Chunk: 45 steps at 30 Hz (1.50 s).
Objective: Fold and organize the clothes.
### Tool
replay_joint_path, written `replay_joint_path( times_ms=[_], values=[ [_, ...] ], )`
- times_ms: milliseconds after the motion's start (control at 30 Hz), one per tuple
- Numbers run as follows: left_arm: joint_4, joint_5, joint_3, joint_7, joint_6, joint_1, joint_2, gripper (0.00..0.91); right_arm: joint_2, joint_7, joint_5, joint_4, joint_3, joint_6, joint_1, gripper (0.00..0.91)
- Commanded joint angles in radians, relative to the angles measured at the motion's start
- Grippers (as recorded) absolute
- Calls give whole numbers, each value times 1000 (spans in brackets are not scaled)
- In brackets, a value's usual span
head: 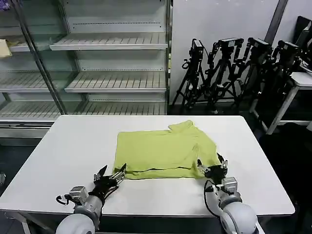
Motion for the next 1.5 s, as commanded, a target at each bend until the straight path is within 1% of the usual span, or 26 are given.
replay_joint_path(
  times_ms=[33, 200, 333, 467, 600, 833, 967, 1067, 1133, 1233, 1267, 1333, 1433, 1500],
  values=[
    [-18, -125, -27, -5, -14, 23, -19, 907, -9, 2, -2, 24, 22, -2, -62, 907],
    [4, -198, -36, -36, -16, -13, -27, 907, -5, 10, 5, -4, 27, -16, -56, 907],
    [10, -370, -69, -74, -20, -45, -35, 907, 2, 12, 4, -10, 23, -23, -58, 907],
    [12, -458, -84, -73, -43, -21, -36, 907, 7, 15, 2, -15, 23, -28, -59, 907],
    [4, -496, -95, -65, -61, 0, -40, 907, 10, 16, 1, -28, 23, -29, -52, 907],
    [-2, -600, -132, -67, -112, -30, -41, 907, 14, 19, 1, -38, 17, -37, -34, 907],
    [10, -596, -139, -72, -131, -43, -33, 907, 17, 20, 1, -39, 17, -42, -31, 907],
    [18, -502, -126, -77, -156, -47, -22, 907, 18, 20, 1, -37, 17, -44, -33, 907],
    [34, -307, -108, -71, -185, -42, -13, 907, 18, 20, 1, -36, 19, -44, -36, 907],
    [23, -134, -90, -60, -210, -14, -8, 907, 18, 21, 0, -31, 21, -45, -42, 907],
    [17, -111, -86, -57, -216, 1, -8, 907, 18, 21, 0, -31, 22, -45, -43, 907],
    [7, 73, -72, -38, -236, 34, -6, 907, 17, 21, 0, -30, 23, -48, -43, 907],
    [7, 306, -33, -16, -238, 66, -1, 907, 17, 26, 2, -38, 22, -53, -35, 907],
    [10, 371, -15, -9, -231, 70, 0, 907, 18, 29, 9, -40, 19, -60, -29, 907]
  ],
)
